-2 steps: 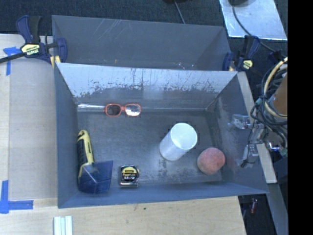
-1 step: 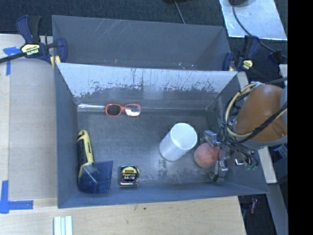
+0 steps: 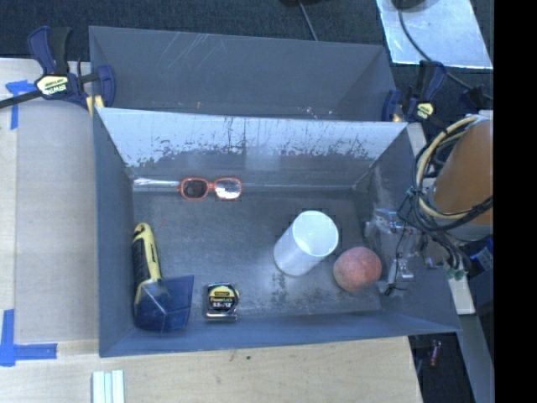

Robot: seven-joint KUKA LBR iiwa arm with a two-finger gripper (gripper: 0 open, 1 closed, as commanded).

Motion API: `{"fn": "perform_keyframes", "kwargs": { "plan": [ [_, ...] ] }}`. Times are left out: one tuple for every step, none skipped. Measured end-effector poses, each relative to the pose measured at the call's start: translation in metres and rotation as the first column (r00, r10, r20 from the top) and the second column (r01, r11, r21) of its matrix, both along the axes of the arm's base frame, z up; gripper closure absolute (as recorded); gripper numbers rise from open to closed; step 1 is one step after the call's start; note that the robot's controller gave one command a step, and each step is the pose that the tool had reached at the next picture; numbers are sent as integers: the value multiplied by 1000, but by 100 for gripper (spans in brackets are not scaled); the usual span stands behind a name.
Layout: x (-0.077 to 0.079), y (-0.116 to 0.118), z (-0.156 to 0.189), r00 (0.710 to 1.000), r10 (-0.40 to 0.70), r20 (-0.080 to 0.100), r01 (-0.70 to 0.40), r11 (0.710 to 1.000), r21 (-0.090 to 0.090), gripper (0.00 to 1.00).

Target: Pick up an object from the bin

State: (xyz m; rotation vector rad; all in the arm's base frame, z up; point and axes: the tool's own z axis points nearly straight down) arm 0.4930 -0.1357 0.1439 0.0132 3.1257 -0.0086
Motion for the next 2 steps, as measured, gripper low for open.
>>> {"fn": "perform_keyframes", "kwargs": {
  "plan": [
    [13,-22,-45,968,249,-17,-249,969,7,0],
    [-4,-9,-74,999,33,1,-33,999,0,0]
  ]
}}
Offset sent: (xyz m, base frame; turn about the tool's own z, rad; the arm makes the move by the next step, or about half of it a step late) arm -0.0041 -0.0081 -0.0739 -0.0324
